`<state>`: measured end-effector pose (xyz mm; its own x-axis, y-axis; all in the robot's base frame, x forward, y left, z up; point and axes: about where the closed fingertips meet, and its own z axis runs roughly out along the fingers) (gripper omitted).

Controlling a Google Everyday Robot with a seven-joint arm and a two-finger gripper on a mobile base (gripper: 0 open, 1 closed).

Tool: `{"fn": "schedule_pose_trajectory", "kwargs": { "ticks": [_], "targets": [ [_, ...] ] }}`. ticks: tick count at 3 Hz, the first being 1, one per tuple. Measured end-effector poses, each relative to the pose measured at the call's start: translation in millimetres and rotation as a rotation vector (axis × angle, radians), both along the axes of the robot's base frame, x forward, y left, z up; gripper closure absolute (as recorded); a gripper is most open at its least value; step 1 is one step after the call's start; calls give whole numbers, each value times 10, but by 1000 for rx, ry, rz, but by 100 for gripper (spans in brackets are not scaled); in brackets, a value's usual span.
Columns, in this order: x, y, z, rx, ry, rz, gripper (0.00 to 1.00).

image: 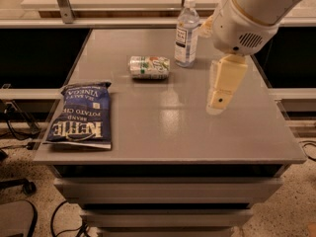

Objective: Pick 7up can

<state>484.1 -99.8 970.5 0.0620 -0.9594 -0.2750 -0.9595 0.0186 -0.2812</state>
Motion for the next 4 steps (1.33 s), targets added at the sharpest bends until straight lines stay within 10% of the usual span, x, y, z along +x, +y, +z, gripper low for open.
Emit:
{"fn": "schedule_pose_trajectory", "kwargs": {
  "ticks": [4],
  "targets": [
    [1013, 920, -198, -183, -66, 232, 0]
  ]
}}
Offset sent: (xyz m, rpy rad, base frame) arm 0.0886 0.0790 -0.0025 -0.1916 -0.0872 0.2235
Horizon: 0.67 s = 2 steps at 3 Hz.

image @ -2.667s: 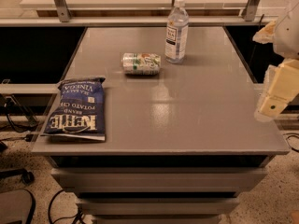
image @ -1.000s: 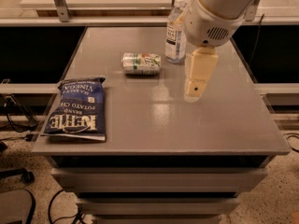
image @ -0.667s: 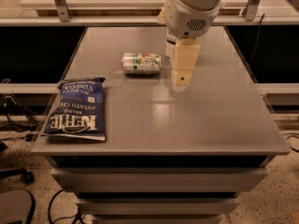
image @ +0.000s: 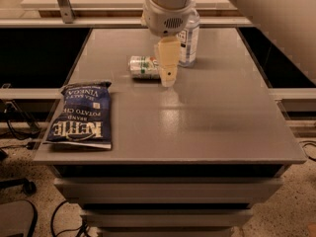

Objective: Pick 7up can

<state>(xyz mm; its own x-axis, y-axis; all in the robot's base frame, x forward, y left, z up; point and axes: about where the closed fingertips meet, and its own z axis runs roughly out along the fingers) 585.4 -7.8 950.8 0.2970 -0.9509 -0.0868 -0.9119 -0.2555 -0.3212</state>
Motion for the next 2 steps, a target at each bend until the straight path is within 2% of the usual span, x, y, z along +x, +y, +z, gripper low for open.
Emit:
{"fn": "schedule_pose_trajectory", "kwargs": {
  "ticks": [1, 2],
  "targets": [
    [255, 156, -182, -10, 7, -5, 0],
    [496, 244, -399, -15, 24, -52, 0]
  ]
}}
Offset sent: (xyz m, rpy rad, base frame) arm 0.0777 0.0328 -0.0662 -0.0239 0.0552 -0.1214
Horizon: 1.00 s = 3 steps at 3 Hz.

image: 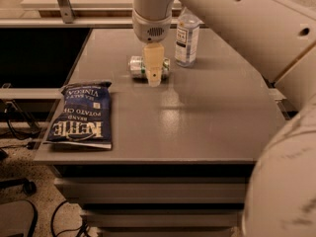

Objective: Pick 7up can

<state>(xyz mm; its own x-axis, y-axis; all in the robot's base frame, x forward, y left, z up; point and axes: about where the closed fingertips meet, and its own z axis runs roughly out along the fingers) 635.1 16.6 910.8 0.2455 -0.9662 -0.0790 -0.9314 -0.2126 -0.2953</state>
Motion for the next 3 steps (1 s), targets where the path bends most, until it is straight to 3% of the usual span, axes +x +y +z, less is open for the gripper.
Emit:
{"fn": "schedule_pose_trajectory", "kwargs": {
  "ticks": [2, 3],
  "targets": [
    [281, -36, -412, 2, 71, -87, 0],
    [347, -46, -557, 7, 99, -100, 17]
  ]
}}
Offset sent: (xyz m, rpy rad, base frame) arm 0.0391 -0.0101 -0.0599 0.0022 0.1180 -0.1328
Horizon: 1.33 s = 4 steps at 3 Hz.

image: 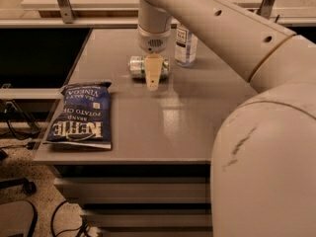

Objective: Pick 7up can

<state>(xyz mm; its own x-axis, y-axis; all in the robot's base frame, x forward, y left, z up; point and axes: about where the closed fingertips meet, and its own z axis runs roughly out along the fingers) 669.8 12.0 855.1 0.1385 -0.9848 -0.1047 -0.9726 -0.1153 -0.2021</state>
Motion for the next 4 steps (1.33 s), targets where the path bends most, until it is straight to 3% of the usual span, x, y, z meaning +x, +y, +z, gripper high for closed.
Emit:
{"fn": "schedule_pose_trajectory", "kwargs": {
  "ticks": [1, 3, 4],
  "targets": [
    [28, 3, -59, 5, 12, -3, 39],
    [50, 82, 189, 35, -35, 35, 87],
    [29, 134, 363, 46, -67, 61, 100]
  ]
}}
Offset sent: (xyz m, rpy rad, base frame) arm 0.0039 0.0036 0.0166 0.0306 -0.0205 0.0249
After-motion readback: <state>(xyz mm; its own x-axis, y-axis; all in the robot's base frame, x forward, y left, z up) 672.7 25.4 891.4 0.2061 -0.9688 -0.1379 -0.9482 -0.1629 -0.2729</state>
